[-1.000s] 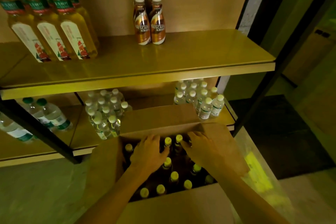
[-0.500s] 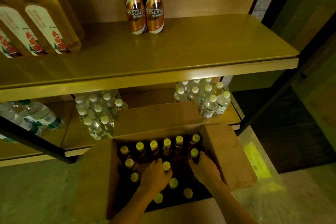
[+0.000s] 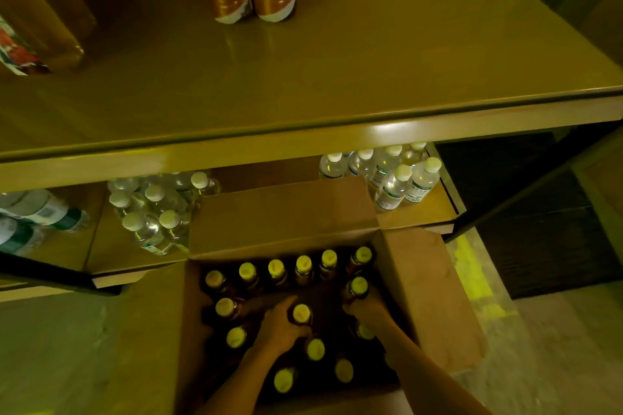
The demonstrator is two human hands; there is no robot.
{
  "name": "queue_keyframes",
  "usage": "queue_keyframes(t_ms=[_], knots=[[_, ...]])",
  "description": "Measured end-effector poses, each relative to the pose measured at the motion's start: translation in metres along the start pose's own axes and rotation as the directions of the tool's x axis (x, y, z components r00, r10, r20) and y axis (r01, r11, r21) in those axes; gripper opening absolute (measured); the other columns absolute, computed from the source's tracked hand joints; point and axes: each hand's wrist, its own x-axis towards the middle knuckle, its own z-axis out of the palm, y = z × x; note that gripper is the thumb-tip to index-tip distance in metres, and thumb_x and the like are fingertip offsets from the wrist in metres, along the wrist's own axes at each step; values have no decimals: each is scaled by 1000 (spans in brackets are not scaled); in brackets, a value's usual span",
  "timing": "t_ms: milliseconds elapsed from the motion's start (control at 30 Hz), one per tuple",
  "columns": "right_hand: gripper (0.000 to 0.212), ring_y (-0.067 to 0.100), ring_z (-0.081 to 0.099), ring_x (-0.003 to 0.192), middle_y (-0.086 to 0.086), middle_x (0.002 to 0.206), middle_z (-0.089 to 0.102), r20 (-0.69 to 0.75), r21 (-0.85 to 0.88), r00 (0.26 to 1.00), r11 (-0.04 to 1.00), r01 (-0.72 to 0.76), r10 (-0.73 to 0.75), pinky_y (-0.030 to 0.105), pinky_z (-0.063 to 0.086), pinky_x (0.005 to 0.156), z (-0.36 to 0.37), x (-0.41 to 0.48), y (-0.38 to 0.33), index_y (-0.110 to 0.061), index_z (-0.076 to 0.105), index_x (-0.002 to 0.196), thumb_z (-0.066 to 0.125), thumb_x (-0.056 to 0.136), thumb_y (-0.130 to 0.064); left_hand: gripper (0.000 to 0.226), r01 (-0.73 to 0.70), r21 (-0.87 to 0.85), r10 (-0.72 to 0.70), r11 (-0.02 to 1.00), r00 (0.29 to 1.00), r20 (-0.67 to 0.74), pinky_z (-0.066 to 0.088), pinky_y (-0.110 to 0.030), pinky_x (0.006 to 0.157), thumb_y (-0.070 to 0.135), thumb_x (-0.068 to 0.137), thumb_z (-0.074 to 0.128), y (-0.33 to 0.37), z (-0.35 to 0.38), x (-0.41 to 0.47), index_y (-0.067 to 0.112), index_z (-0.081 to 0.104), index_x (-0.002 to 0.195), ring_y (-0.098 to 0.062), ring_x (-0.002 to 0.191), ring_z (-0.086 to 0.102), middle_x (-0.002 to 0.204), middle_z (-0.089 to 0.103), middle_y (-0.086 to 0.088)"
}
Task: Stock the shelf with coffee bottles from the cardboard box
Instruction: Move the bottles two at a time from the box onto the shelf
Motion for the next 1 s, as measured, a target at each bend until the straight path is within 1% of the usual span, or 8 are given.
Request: queue_keyframes(t_ms=[167,300,467,567,667,733,833,1000], knots=[[46,28,57,118,14,125,60,-71,-7,994,997,83,-84,29,45,91,5,10,2,-5,56,125,74,85,-18,73,-78,7,77,997,997,21,45,-25,99,14,65,88,1,-3,7,19,59,133,-16,125,55,131,62,2],[25,29,62,108,11,108,64,-72,-51,982,984,170,-173,33,48,84,0,3,6,-10,61,109,71,87,-17,63,-128,-5,128,992,992,-10,50,-32,98,13,68,86,4,-7,0,21,65,127,-14,118,61,121,68,5],[24,23,64,99,1,95,65,-55,-45,959,960,277,-279,29,51,75,-10,-20,8,-15,64,109,71,86,-13,60,-157,-13,155,988,985,-81,47,-21,84,18,67,87,15,-23,-18,22,65,124,-8,108,62,108,68,12],[43,13,61,95,-3,102,68,-76,-69,934,937,344,-348,17,42,65,-21,-45,4,-22,60,124,75,84,-21,59,-206,-15,202,978,968,-146,43,-12,77,21,66,87,27,-37,-38,25,64,121,-3,101,61,104,67,14],[44,17,64,102,-7,103,68,-112,-71,887,894,442,-447,18,42,71,-35,-79,-7,-28,60,123,76,82,-28,51,-280,-46,262,959,938,-228,44,-5,65,24,63,88,43,-54,-65,31,65,108,6,90,64,94,69,19],[29,12,65,91,-14,89,65,-114,-51,861,868,493,-496,13,41,63,-47,-106,-18,-26,62,108,77,83,-29,48,-333,-78,301,940,913,-275,45,-5,61,26,61,89,57,-65,-87,38,62,100,13,82,63,87,70,21],[33,0,57,74,-13,86,62,-124,-50,827,836,546,-548,10,38,57,-68,-154,-42,-20,63,111,76,84,-33,50,-432,-109,373,895,860,-348,46,-10,68,33,57,89,80,-83,-118,41,62,98,16,84,63,91,69,32],[23,-29,50,73,-20,75,56,-171,-113,630,650,751,-758,-3,38,60,-105,-232,-84,-36,55,93,75,83,-36,47,-639,-72,551,766,710,-439,47,-3,64,42,63,88,130,-125,-176,58,62,99,18,91,62,97,66,38]])
